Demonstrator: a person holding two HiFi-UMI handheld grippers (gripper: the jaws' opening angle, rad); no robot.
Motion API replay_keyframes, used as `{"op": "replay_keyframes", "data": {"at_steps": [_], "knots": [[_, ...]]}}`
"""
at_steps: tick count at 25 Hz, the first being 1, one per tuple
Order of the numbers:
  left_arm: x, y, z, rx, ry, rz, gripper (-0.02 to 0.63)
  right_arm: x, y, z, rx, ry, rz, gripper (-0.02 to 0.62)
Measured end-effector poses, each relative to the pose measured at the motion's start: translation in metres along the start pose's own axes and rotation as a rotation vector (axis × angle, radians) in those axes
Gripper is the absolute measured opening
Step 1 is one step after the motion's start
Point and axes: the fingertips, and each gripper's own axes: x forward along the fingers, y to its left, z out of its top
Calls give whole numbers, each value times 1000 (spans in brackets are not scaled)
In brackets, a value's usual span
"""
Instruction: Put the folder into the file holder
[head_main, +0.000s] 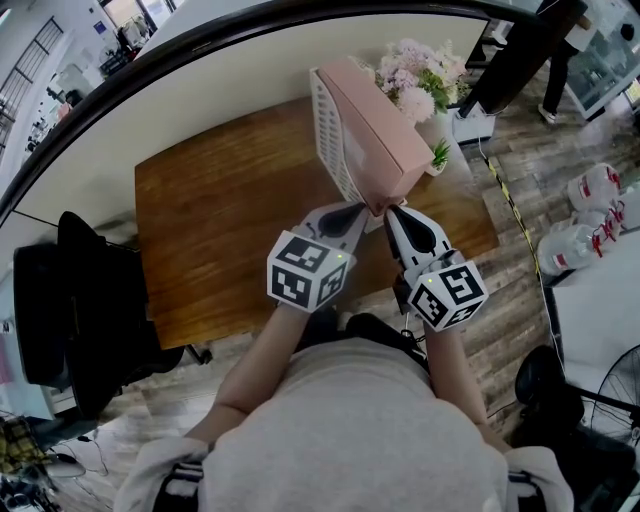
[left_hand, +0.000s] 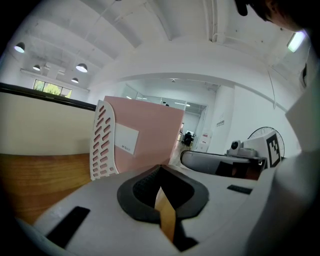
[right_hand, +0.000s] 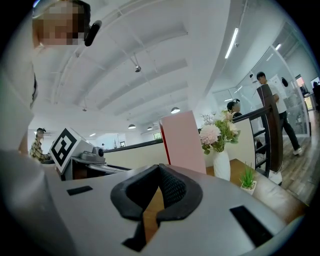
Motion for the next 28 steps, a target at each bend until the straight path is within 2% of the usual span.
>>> {"op": "replay_keyframes", "data": {"at_steps": [13,28], "knots": [[-2,2,-3,7,9,8,11,0,10,-2,8,21,52,5],[-4,-2,1,2,4,-18,11,-1,8,-9,-5,45,59,5]]}}
